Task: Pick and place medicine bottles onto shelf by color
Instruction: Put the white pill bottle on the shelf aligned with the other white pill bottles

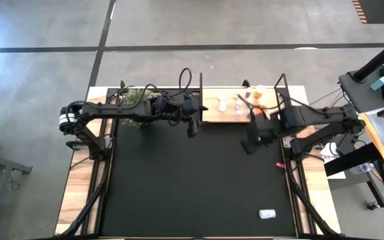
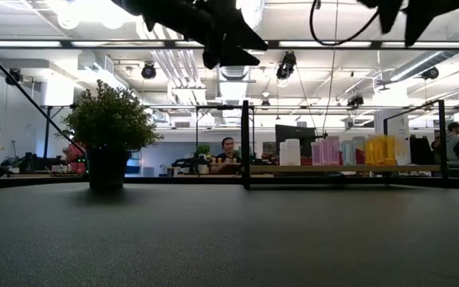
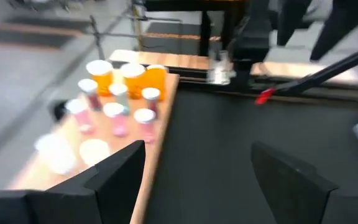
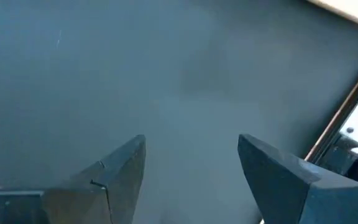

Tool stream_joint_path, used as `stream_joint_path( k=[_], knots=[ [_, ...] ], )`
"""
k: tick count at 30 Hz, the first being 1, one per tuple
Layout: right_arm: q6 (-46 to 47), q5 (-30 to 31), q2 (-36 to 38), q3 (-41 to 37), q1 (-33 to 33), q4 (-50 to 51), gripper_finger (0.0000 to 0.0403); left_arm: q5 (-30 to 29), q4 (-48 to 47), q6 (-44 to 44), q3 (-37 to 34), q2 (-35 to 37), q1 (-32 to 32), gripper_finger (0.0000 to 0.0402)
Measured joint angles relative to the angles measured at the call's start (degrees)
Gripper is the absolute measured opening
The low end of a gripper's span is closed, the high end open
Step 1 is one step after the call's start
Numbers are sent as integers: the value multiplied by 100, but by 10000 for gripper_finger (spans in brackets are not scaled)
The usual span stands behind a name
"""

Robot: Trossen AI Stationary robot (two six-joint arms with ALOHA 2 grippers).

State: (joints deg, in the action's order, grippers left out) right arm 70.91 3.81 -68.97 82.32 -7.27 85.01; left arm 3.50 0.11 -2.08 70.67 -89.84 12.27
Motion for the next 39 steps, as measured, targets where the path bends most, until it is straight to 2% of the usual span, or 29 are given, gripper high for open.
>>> stream_joint_path(
  k=[3,5,14,22,33,39],
  knots=[
    [-102,-108,0,0,-602,0,244,389,5,665,0,0,-15,276],
    [-299,-133,-15,0,-1038,2,244,493,3,767,0,0,-75,276],
    [-492,-129,-46,-15,-3118,-5,244,501,113,815,0,0,-597,277],
    [-294,115,-287,-333,-4940,-471,244,123,266,1950,0,0,-1148,276],
    [-1017,688,-1506,-529,-5925,-752,244,-545,250,2999,0,0,-1667,276],
    [-954,842,-1768,-879,-6247,-2104,244,-856,250,3185,0,0,-1909,276]
  ],
)
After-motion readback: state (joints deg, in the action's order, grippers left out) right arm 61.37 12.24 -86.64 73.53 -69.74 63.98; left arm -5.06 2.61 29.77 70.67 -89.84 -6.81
